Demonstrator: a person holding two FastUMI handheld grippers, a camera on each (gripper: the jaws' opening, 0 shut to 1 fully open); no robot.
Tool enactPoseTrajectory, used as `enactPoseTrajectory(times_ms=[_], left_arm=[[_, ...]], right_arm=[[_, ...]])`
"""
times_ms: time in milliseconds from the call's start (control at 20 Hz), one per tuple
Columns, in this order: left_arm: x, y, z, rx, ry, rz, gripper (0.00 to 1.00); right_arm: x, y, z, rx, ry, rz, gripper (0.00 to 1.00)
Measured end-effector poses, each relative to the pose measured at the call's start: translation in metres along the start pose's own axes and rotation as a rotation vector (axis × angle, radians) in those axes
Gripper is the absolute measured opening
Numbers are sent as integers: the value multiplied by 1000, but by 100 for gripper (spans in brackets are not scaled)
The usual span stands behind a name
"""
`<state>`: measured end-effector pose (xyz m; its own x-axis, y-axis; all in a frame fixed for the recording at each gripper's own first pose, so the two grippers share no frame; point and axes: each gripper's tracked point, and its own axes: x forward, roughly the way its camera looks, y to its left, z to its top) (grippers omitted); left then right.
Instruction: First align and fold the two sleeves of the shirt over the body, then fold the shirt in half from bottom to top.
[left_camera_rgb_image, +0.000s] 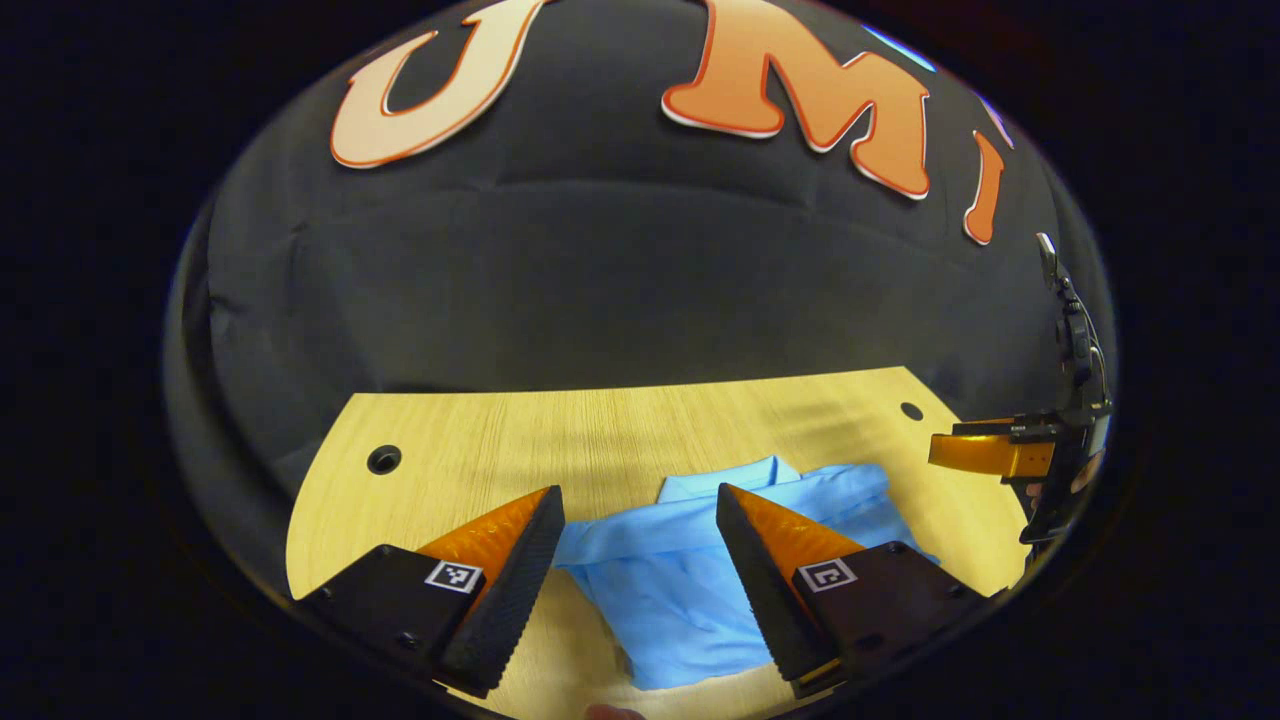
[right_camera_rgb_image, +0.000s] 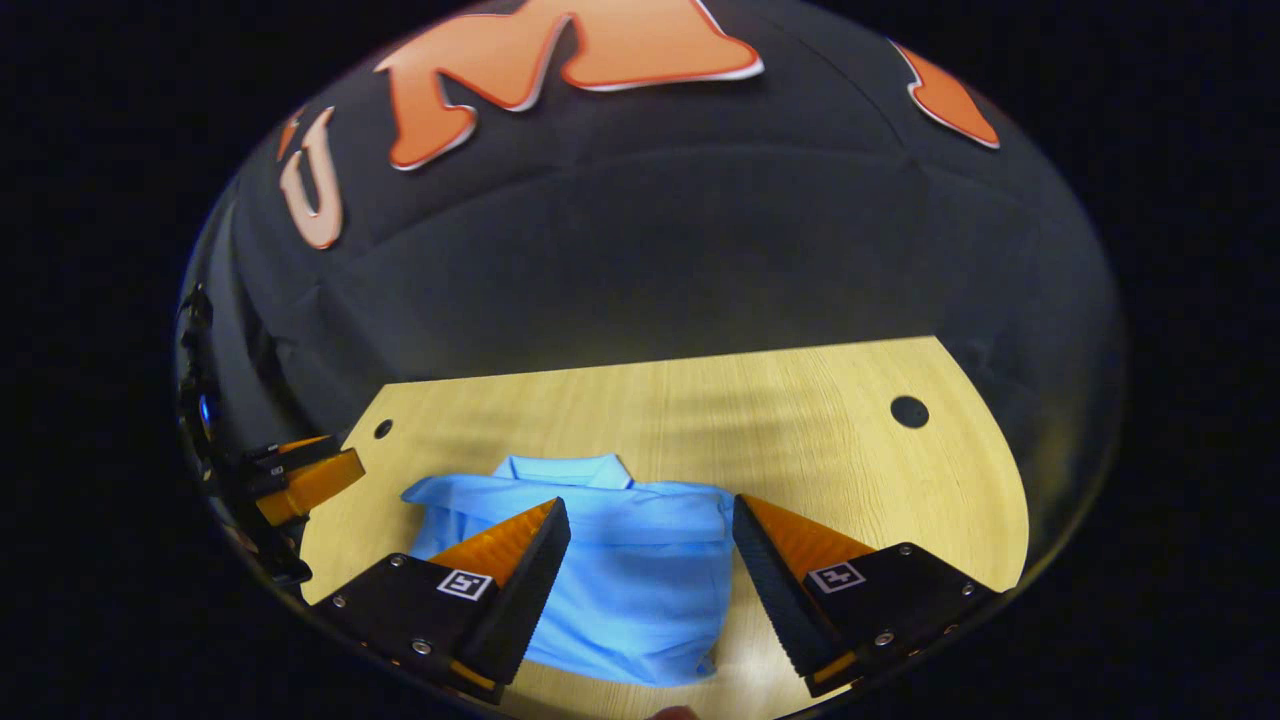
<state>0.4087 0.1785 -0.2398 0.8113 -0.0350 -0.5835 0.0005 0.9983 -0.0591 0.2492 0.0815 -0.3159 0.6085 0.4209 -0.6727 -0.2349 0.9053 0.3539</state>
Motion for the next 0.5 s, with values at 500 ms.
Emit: enactPoseTrajectory(times_ms=[500], left_arm=[[-159,-49,5,57,-218,65,99]], right_arm=[[-151,38,27,-173,-360,20,99]])
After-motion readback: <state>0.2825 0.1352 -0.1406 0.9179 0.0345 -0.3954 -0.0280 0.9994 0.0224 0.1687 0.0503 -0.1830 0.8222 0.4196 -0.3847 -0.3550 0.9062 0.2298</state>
